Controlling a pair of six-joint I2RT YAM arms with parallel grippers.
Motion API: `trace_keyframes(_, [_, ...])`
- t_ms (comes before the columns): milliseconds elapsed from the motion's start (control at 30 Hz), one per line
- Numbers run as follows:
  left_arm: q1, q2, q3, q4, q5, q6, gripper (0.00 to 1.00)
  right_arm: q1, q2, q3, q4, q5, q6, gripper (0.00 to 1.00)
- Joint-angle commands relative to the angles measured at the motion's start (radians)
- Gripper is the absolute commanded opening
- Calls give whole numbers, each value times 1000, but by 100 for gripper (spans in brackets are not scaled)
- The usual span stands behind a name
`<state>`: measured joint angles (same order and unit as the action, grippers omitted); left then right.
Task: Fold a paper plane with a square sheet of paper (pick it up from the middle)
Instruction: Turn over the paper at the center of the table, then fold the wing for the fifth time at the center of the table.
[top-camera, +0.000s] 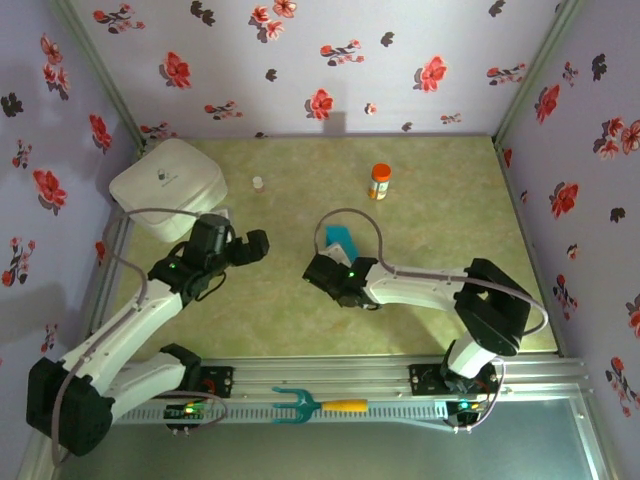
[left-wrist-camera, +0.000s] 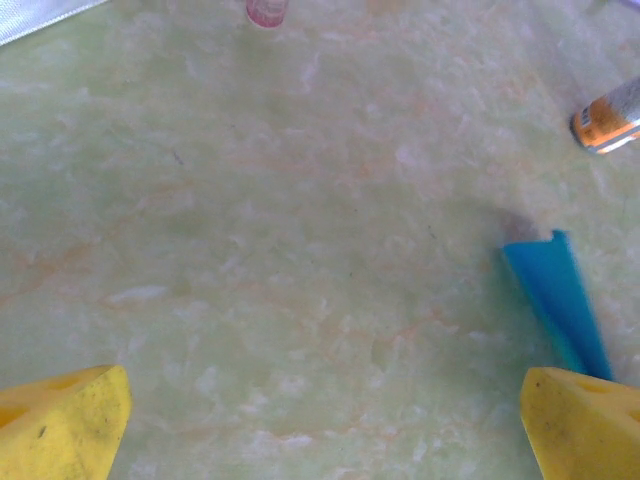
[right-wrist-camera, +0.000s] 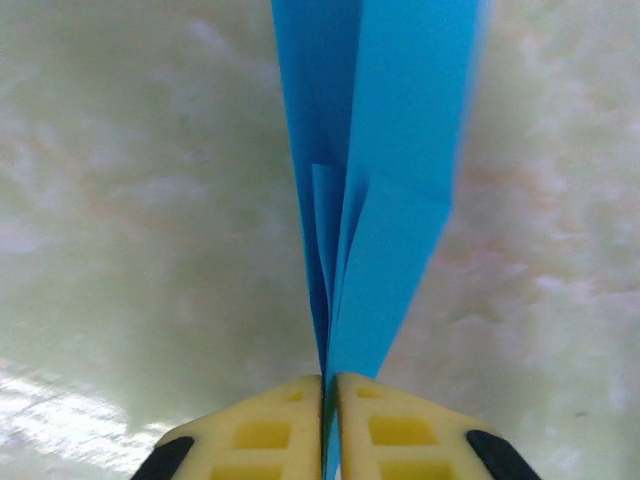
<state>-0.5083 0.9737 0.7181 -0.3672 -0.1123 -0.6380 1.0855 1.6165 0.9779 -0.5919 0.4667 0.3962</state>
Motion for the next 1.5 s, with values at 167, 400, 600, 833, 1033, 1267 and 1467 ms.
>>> trace_keyframes(167, [36, -45, -25, 5, 88, -30, 100, -37, -91, -30, 158, -371, -15, 36])
trace_keyframes(400, [42, 1, -37, 69, 186, -35, 100, -241, -189, -159, 366, -641, 142, 43])
trace_keyframes(600, [23, 46, -90, 240, 319, -134, 98, -381, -112, -226, 548, -856, 291, 21])
trace_keyframes(833, [-79, 134, -87, 304, 295, -161, 95, -397, -12, -213, 575, -857, 355, 16])
trace_keyframes(1033, [-91, 166, -69, 306, 296, -150, 88, -398, 39, -230, 590, -842, 444, 17])
trace_keyframes(1267, [-92, 172, -74, 313, 312, -153, 82, -398, 46, -304, 708, -814, 597, 15])
trace_keyframes(1467, [-91, 191, -81, 338, 310, -160, 74, -398, 38, -352, 798, -811, 698, 12])
